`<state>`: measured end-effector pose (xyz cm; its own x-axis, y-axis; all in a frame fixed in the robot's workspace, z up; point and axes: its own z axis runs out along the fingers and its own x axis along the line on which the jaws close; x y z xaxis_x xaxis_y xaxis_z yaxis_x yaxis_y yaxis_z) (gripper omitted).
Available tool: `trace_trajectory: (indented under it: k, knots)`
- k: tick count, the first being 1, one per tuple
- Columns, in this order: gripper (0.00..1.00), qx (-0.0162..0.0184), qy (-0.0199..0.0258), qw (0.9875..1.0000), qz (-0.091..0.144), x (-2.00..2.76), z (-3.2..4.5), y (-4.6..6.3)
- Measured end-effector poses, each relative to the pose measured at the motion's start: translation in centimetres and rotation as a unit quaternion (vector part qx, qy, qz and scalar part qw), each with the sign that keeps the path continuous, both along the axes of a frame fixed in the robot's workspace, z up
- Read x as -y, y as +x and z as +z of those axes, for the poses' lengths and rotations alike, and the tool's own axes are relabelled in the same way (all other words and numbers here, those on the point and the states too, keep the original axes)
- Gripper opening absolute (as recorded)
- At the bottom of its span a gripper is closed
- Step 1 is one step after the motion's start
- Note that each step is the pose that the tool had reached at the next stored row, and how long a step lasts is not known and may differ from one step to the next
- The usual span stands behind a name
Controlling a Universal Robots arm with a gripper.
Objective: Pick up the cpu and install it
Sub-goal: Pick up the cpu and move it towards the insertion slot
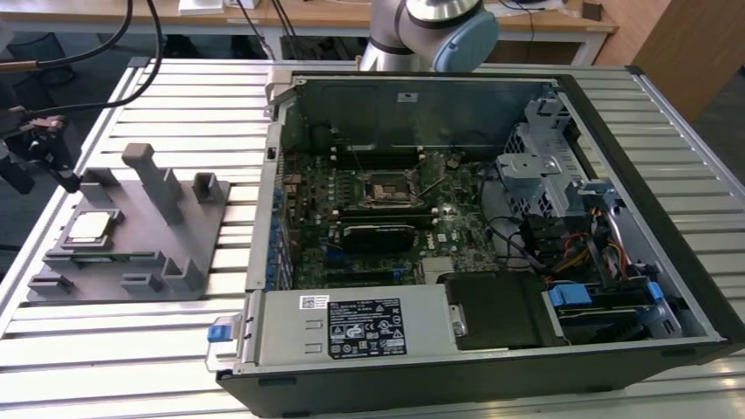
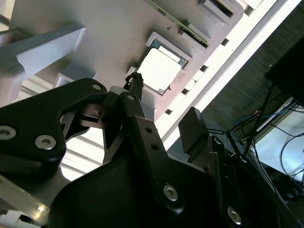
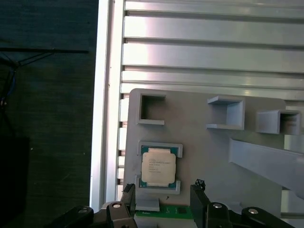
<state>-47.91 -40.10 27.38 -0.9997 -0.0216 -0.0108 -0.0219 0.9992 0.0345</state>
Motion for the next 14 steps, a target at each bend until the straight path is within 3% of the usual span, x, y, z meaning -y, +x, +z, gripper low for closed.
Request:
trace_trajectory:
  k: [14]
  knots:
    - [0.58,-0.0001,-0.0005,1.0,0.0,0.01,-0.52,0.0]
